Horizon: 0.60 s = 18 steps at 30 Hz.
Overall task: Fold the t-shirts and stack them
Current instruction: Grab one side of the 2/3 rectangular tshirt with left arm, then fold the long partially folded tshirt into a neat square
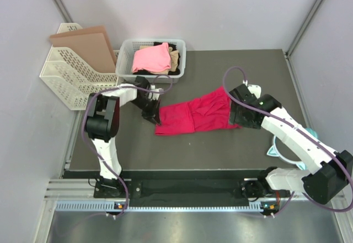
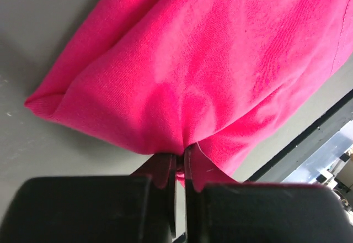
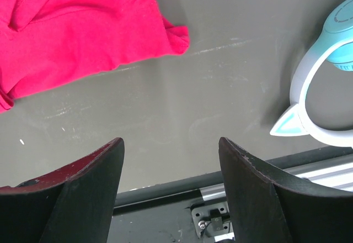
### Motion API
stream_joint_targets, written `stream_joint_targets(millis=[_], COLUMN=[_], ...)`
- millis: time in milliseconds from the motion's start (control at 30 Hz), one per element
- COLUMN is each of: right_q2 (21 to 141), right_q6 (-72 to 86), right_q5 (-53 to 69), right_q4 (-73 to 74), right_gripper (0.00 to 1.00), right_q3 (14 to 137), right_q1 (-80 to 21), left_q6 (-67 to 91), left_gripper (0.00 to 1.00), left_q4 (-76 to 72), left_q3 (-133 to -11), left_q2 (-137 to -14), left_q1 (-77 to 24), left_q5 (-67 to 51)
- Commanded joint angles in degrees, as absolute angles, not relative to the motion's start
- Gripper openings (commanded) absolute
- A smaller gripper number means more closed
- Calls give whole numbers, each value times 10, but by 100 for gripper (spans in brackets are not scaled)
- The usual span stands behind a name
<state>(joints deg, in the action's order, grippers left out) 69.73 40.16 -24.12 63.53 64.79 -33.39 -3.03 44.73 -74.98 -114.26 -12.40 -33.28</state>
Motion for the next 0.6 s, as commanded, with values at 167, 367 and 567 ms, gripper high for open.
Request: stream_joint_targets(millis=[167, 367, 567], right_q2=[693, 689, 685], right_q6=[406, 405, 405], right_q5=[-248, -245, -240], right_q4=[646, 640, 638], right_gripper=[69, 69, 69], right_q3=[677, 672, 675], right_q1=[-345, -347, -351], left_q6=[-96, -181, -257], left_gripper=[0, 0, 0], left_q4=[465, 542, 623], left_q3=[-714, -682, -691], left_q2=[-1046, -981, -937], left_q1=[-65, 39, 104], left_q5=[-289, -260, -196])
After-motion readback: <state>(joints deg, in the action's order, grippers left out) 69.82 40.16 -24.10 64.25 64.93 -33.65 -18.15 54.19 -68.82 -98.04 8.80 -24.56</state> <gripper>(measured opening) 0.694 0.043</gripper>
